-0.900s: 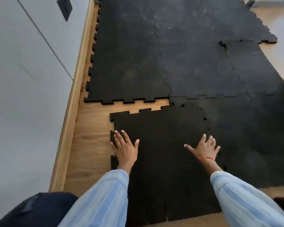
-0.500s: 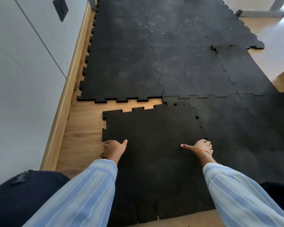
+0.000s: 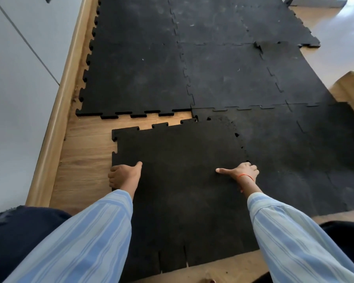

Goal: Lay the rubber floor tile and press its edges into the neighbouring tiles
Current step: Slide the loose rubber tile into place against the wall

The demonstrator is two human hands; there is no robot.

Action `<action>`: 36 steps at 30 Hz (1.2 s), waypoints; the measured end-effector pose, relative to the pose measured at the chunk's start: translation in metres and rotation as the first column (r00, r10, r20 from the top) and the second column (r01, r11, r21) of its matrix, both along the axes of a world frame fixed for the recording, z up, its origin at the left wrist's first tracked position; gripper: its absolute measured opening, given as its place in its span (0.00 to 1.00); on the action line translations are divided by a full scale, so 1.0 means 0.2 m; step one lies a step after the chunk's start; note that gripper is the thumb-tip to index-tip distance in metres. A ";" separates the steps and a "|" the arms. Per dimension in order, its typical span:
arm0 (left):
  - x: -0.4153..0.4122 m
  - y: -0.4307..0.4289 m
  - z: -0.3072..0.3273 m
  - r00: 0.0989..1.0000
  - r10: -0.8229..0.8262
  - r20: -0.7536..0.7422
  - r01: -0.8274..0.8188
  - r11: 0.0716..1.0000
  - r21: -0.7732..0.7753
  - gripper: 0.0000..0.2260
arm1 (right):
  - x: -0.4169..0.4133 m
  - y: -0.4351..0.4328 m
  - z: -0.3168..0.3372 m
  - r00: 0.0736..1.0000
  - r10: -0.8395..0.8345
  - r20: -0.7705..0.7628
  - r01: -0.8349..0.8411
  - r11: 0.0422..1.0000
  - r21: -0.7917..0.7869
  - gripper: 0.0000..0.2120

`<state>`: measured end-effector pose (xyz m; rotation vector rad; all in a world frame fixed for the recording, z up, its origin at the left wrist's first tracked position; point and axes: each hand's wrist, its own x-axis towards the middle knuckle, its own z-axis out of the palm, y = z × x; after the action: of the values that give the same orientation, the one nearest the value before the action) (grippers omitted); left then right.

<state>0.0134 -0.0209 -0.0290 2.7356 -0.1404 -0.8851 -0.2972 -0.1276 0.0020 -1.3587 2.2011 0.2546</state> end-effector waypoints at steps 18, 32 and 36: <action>0.34 0.04 0.14 0.962 0.273 0.030 -0.252 0.921 -0.296 0.38 | 0.22 -0.02 0.09 0.905 -0.357 0.232 0.390 0.913 -0.120 0.55; 0.85 -0.02 0.17 0.991 0.130 0.040 -0.113 0.951 -0.287 0.40 | 0.61 -0.09 0.07 0.886 -0.119 0.449 0.182 0.978 -0.100 0.37; 0.66 -0.05 0.14 0.905 -0.392 -0.163 0.398 0.917 0.003 0.49 | 0.74 -0.03 0.07 0.939 0.157 0.307 -0.173 0.984 0.028 0.48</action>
<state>0.1457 -0.0300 -0.0015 2.6981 -0.6745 -1.2163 -0.1501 -0.1329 0.0166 -1.4487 1.8183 0.1522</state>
